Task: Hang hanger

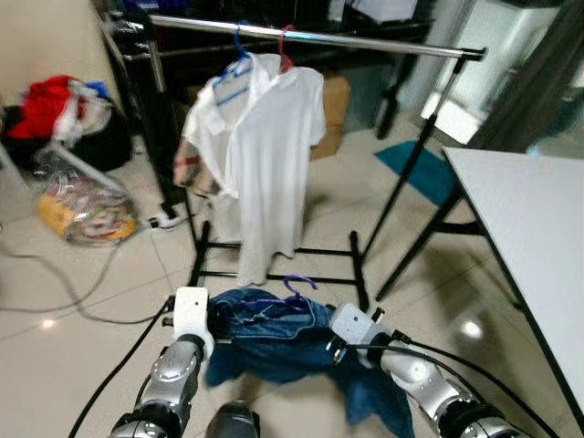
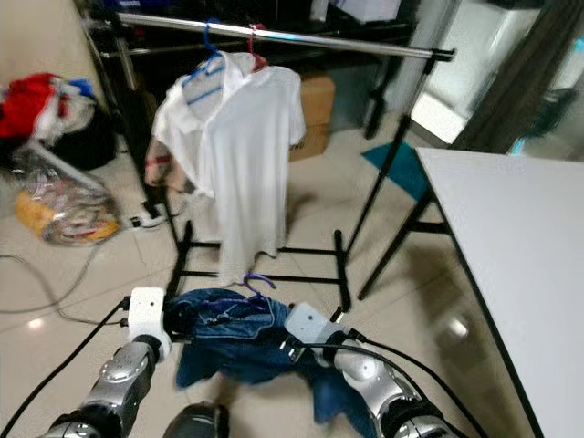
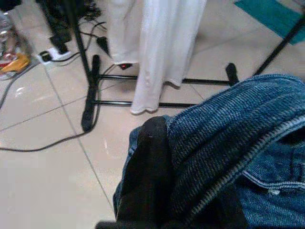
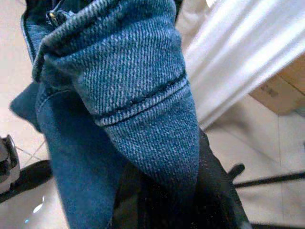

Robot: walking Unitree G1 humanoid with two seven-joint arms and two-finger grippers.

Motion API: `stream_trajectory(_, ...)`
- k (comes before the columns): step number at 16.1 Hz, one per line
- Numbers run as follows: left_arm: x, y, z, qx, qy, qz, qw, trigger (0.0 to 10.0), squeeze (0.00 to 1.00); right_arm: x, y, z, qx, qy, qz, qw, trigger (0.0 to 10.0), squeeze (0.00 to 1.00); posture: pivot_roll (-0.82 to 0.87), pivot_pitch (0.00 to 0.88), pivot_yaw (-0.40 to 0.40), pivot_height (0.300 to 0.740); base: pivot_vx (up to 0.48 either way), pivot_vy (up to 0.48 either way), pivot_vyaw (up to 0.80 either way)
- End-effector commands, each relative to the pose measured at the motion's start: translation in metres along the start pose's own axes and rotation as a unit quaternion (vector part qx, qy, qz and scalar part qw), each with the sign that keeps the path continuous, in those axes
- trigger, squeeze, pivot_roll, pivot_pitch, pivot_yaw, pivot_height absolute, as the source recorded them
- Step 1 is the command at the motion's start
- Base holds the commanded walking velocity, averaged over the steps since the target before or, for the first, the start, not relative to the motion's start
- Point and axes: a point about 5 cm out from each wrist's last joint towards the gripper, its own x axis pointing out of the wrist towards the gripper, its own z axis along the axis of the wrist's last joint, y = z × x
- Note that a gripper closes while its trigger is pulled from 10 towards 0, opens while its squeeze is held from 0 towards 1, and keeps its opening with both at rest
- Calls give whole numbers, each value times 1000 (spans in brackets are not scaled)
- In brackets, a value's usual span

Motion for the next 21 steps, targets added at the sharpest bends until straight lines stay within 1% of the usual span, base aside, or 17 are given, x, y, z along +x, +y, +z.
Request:
stream_trajectory(1, 3, -2, 5, 4, -5, -3, 1000, 10000, 0, -3, -11, 0, -1, -6, -28, 1000, 10000, 0, 233, 43, -65, 740, 0, 0, 0)
stream_trajectory(2, 5, -2, 10, 8, -16, -1, 1000, 10000, 0, -3, -9, -1, -2, -1, -27, 1000, 10000, 0, 231, 46, -70, 740, 0, 0, 0)
stream_trajectory(3, 7, 4, 20, 12, -39, 7, 999, 10000, 0, -5, -10, -9, 0, 27, -37, 999, 10000, 0, 229, 46, -71, 740, 0, 0, 0)
stream_trajectory(4, 7, 6, 22, 11, -44, 11, 999, 10000, 0, -6, -10, -12, 3, 35, -40, 999, 10000, 0, 229, 46, -71, 740, 0, 0, 0)
stream_trajectory(5, 7, 14, 25, 0, -51, 26, 998, 10000, 0, -10, -11, -19, 5, 54, -45, 998, 10000, 0, 231, 46, -73, 740, 0, 0, 0)
stream_trajectory(7, 2, 34, 20, -10, -42, 57, 997, 10000, 0, -22, -11, -34, 1, 88, -44, 995, 10000, 0, 232, 46, -76, 740, 0, 0, 0)
stream_trajectory(9, -3, 45, 16, -19, -36, 73, 997, 10000, 0, -29, -15, -41, 1, 100, -51, 994, 10000, 0, 236, 48, -77, 740, 0, 0, 0)
stream_trajectory(10, -7, 49, 9, -15, -28, 75, 997, 10000, 0, -34, -21, -44, 0, 99, -62, 993, 10000, 0, 237, 49, -78, 740, 0, 0, 0)
stream_trajectory(11, -8, 49, 8, -15, -27, 75, 997, 10000, 0, -35, -23, -44, -1, 98, -64, 993, 10000, 0, 237, 49, -78, 740, 0, 0, 0)
stream_trajectory(12, -8, 49, 7, -15, -27, 75, 997, 10000, 0, -35, -24, -42, -19, 90, -57, 994, 10000, 0, 237, 49, -78, 740, 0, 0, 0)
stream_trajectory(13, -7, 49, 8, -17, -28, 76, 997, 10000, 0, -35, -22, -39, -47, 78, -39, 995, 10000, 0, 237, 49, -78, 740, 0, 0, 0)
stream_trajectory(16, -2, 48, 19, -18, -42, 75, 996, 10000, 0, -38, -18, -35, -78, 45, -11, 996, 10000, 0, 242, 45, -87, 740, 0, 0, 0)
stream_trajectory(19, 1, 50, 28, -16, -53, 73, 996, 10000, 0, -43, -16, -38, -127, 45, 14, 991, 10000, 0, 234, 37, -85, 740, 0, 0, 0)
stream_trajectory(20, 2, 51, 29, -15, -54, 73, 996, 10000, 0, -43, -14, -38, -135, 44, 20, 990, 10000, 0, 234, 37, -85, 740, 0, 0, 0)
stream_trajectory(21, 3, 51, 35, -12, -61, 70, 996, 10000, 0, -43, -12, -38, -158, 44, 35, 986, 10000, 0, 232, 36, -84, 740, 0, 0, 0)
